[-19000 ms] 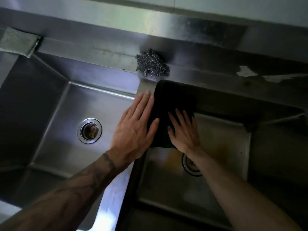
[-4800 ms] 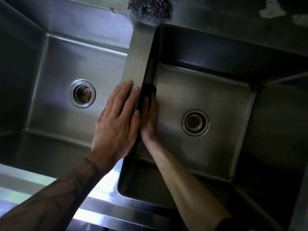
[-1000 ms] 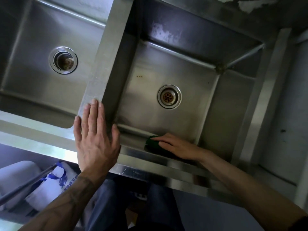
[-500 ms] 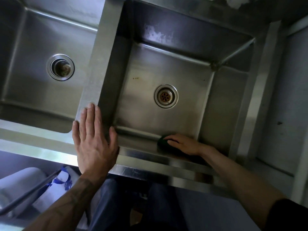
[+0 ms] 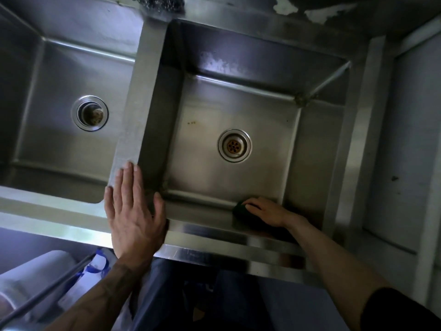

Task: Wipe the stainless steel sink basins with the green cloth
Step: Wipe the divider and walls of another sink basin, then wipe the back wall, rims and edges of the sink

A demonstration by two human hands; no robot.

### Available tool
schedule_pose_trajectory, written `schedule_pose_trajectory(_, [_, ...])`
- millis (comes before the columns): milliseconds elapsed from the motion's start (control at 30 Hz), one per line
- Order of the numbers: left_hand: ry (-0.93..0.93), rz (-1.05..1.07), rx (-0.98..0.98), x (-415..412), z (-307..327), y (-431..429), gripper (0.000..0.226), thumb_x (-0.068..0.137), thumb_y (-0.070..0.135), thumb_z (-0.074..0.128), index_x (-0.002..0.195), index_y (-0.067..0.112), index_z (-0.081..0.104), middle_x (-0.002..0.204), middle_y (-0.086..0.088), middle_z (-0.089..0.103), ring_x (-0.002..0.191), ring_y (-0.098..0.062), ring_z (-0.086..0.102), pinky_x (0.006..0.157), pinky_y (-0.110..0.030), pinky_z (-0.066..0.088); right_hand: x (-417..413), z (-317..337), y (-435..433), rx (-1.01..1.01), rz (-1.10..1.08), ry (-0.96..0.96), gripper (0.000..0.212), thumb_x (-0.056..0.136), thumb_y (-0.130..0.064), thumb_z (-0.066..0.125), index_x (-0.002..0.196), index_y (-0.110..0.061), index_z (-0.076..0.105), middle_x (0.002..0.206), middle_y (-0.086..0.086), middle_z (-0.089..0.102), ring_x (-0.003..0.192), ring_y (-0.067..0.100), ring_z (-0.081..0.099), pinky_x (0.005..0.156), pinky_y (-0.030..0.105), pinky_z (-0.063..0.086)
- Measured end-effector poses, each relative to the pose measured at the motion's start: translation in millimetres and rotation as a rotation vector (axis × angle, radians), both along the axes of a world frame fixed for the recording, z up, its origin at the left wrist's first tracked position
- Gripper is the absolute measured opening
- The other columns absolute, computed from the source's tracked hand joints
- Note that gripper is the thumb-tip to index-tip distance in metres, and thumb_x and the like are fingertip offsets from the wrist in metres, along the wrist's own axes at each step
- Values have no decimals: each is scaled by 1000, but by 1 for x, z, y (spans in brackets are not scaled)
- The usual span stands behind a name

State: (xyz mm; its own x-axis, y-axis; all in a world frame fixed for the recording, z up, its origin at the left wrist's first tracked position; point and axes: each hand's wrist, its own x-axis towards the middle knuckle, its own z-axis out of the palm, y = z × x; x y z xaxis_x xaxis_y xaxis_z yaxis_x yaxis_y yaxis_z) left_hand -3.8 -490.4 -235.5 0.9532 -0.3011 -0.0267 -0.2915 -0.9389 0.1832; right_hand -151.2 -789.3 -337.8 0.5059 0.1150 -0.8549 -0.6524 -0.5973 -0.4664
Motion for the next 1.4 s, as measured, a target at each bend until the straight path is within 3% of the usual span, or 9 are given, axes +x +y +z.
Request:
schedule_pose_trajectory(133, [4, -16, 0, 0, -1, 4, 71, 105, 40, 41, 168, 14, 25, 177, -6, 21, 165, -22, 15, 134, -49, 13, -10, 6, -1, 19, 13, -27, 39, 111, -42, 41, 142, -26, 59, 132, 9, 63, 125, 23, 56, 113, 39, 39])
schedule_pose_trajectory(267, [17, -22, 7, 0, -2, 5, 73, 104, 43, 39, 170, 16, 20, 179, -2, 16, 166, -20, 9, 134, -48, 9, -17, 33, -5, 56, -74, -97, 33, 109, -42, 48, 135, -30, 65, 123, -6, 64, 113, 8, 56, 98, 22, 40])
schedule_pose_trajectory(433, [66, -34, -15, 0, 6, 1, 74, 102, 39, 44, 167, 9, 27, 176, -11, 25, 164, -30, 20, 132, -52, 14, -18, 53, -7, 14, -349, -180, 35, 111, -33, 47, 142, -25, 62, 142, -6, 63, 131, 8, 56, 111, 18, 41])
schedule_pose_trajectory(500, [99, -30, -53, 1, 10, -1, 72, 100, 37, 47, 164, 4, 34, 173, -16, 30, 161, -36, 27, 130, -57, 18, -19, 61, -8, -47, -530, -211, 39, 112, -30, 44, 150, -26, 54, 151, -13, 52, 142, 6, 47, 108, 3, 32])
schedule_pose_trajectory(633, [201, -101, -169, 7, 25, -7, 70, 98, 36, 43, 157, -1, 45, 167, -21, 39, 157, -40, 32, 129, -62, 18, -21, 82, -6, -152, -761, -329, 41, 112, -28, 44, 153, -26, 46, 152, -11, 47, 141, 3, 44, 110, 8, 30])
schedule_pose_trajectory(867, [504, -524, -211, -4, 17, -91, 57, 107, 25, 58, 159, 4, 45, 166, -14, 44, 154, -31, 42, 127, -49, 29, -48, 112, 2, -558, -626, -631, 45, 112, -26, 45, 157, -24, 44, 157, -3, 45, 140, -6, 33, 114, 1, 18])
schedule_pose_trajectory(967, [623, -669, -76, -16, -14, -132, 63, 109, 36, 54, 163, 8, 37, 169, -14, 38, 155, -30, 39, 126, -41, 30, -58, 114, 2, -738, -542, -724, 44, 111, -22, 48, 155, -19, 48, 157, 5, 48, 144, 3, 37, 120, 10, 19])
schedule_pose_trajectory(1133, [729, -769, 76, -39, -70, -181, 73, 109, 52, 45, 168, 16, 24, 174, -12, 26, 157, -32, 30, 126, -45, 29, -86, 109, -24, -1043, -378, -747, 50, 108, -28, 50, 156, -15, 46, 164, 9, 40, 154, 27, 34, 124, 47, 29])
schedule_pose_trajectory(1400, [528, -920, 219, -56, -148, -211, 101, 95, 83, 36, 171, 21, 13, 177, -17, 10, 163, -37, 10, 131, -59, 5, -107, 91, -39, -1079, -397, -692, 61, 109, -43, 41, 164, -17, 31, 174, 0, 20, 162, 25, 11, 128, 50, 23])
